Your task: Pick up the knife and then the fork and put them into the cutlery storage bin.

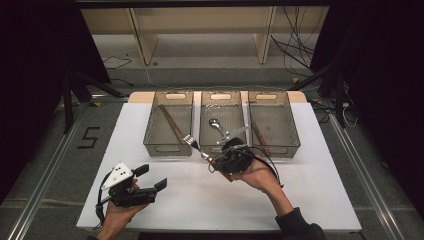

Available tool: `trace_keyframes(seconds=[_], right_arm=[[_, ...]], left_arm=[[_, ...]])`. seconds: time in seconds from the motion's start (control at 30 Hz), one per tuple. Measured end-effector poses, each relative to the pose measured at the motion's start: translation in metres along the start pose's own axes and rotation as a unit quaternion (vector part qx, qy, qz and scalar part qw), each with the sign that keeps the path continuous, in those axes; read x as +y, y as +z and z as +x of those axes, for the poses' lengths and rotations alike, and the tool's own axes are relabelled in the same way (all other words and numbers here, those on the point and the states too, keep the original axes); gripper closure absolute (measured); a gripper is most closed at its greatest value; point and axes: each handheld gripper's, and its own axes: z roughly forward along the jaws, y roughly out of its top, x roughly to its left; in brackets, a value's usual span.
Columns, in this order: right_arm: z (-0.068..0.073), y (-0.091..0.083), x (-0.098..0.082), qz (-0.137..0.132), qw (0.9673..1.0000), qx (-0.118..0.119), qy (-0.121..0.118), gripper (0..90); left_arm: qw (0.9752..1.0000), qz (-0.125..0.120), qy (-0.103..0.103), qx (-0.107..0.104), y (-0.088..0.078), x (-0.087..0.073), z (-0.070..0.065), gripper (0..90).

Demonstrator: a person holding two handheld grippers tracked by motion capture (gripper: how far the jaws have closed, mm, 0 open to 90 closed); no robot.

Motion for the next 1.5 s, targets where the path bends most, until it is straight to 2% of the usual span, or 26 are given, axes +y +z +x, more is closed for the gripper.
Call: trace_keyframes(seconds=[0.2,0.37,0.53,0.83,1.1,1.5], right_arm=[[-0.016,-0.021,-0.003,-0.027,0.9993,-0.015,0.024,77.2],[-0.034,-0.039,-0.008,-0.049,0.9972,-0.031,0.047,77.2],[-0.055,-0.056,-0.013,-0.068,0.9936,-0.051,0.074,77.2],[-0.091,-0.077,-0.021,-0.080,0.9866,-0.083,0.116,77.2],[-0.118,-0.084,-0.027,-0.078,0.9801,-0.107,0.148,77.2],[-0.154,-0.075,-0.032,-0.062,0.9689,-0.132,0.200,77.1]], left_arm=[[1.0000,0.000,0.001,0.000,0.000,0.000,0.000,13.8],[1.0000,0.000,0.000,0.001,0.000,0.000,0.000,13.8],[1.0000,0.000,0.000,0.001,0.000,0.000,0.000,13.8],[1.0000,0.001,-0.001,0.002,0.001,0.000,0.000,13.9],[1.0000,-0.002,-0.004,0.002,0.001,0.000,0.000,13.8],[1.0000,-0.001,-0.005,0.002,0.002,0.000,0.000,13.8]])
